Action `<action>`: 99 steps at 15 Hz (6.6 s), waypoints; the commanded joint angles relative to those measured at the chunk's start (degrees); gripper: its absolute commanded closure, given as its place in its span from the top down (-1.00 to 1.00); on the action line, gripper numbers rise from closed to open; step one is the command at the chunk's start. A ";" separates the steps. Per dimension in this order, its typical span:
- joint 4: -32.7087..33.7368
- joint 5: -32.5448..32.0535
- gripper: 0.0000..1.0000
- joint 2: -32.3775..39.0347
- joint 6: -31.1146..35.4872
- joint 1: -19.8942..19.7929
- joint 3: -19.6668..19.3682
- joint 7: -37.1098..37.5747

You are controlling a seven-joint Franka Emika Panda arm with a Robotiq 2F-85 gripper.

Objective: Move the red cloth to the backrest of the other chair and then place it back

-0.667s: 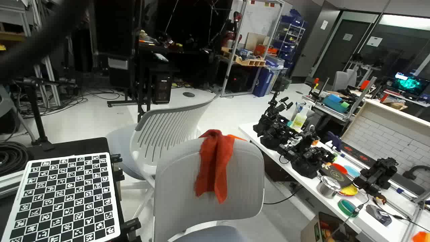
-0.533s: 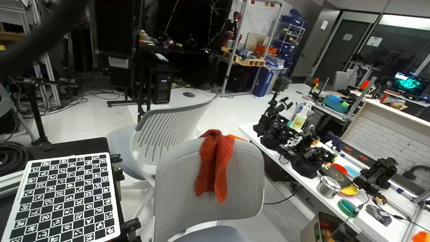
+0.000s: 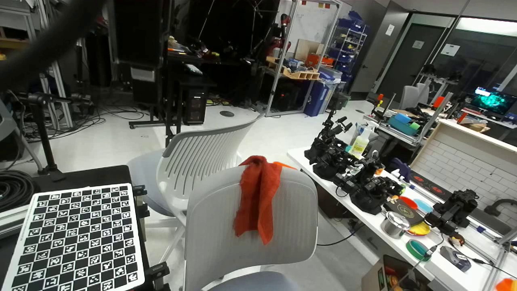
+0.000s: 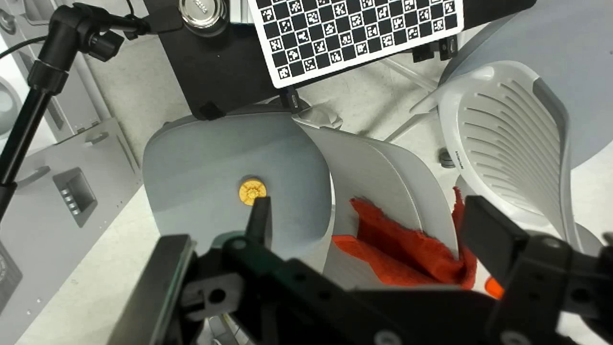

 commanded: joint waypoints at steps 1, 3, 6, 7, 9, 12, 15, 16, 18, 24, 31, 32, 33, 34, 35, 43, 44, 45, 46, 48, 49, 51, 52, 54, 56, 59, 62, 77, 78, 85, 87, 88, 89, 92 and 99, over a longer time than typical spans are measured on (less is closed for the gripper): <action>0.18 0.43 1.00 0.21 -0.17 -0.94 0.70 -0.45; 0.18 0.43 1.00 0.21 -0.17 -0.94 0.70 -0.45; 1.58 1.14 1.00 2.03 0.82 -0.37 0.41 -0.96; 1.82 1.53 1.00 2.53 1.97 0.03 0.27 -1.64; 1.98 2.76 1.00 3.83 5.75 1.08 -0.03 -3.93; 1.76 5.48 1.00 6.86 13.99 2.57 0.24 -6.12; 3.31 9.31 1.00 11.97 21.75 4.53 0.93 -6.32; 4.34 10.72 1.00 14.27 24.22 5.33 1.35 -6.07; 5.98 13.06 1.00 18.46 28.91 6.73 2.87 -4.70; 14.84 11.51 1.00 33.60 33.26 7.21 9.64 9.26; 25.35 10.35 1.00 47.88 32.28 7.44 11.09 18.38; 26.06 10.37 1.00 49.39 32.50 7.69 11.17 19.26; 26.74 10.32 1.00 50.65 32.53 7.91 11.18 20.15; 27.34 10.46 1.00 52.11 32.92 8.22 11.29 20.80; 27.92 10.59 1.00 53.14 32.92 8.47 11.41 21.23; 33.25 8.98 1.00 62.11 33.08 11.51 11.16 25.17; 34.13 8.70 1.00 63.28 32.61 11.70 11.07 25.52; 34.83 8.43 1.00 64.19 32.42 11.85 11.00 25.85; 35.48 8.18 0.72 65.05 32.24 11.95 10.94 26.10; 36.41 7.69 0.31 66.22 32.35 12.06 10.86 26.45; 36.83 7.74 0.17 66.53 32.28 12.00 10.90 26.38; 37.72 7.90 -0.16 66.81 31.99 11.84 10.94 26.15; 37.96 7.90 -0.33 66.74 31.87 11.80 10.92 26.04; 38.17 7.86 -0.63 66.29 31.64 11.64 10.87 25.76; 38.35 7.70 -0.89 65.79 31.45 11.52 10.71 25.57; 39.31 7.22 -1.00 64.81 30.34 11.17 10.28 25.14; 40.44 6.10 -0.97 61.95 27.84 10.50 9.81 24.41; 49.86 4.54 -0.97 45.70 15.37 13.94 15.37 23.57; 48.88 4.09 -0.97 45.21 16.05 14.85 16.13 23.79; 41.66 0.95 -0.97 44.90 18.09 18.36 18.59 24.07; 39.66 0.62 -0.97 45.15 18.53 18.27 18.49 23.88; 38.97 0.55 -0.97 45.37 18.47 18.17 18.43 23.80; 38.11 0.40 -0.97 45.43 18.56 18.12 18.41 23.81; 35.59 0.04 -0.97 45.41 19.05 18.09 18.47 23.73; 31.48 -1.21 -0.97 45.24 21.97 18.60 18.75 23.74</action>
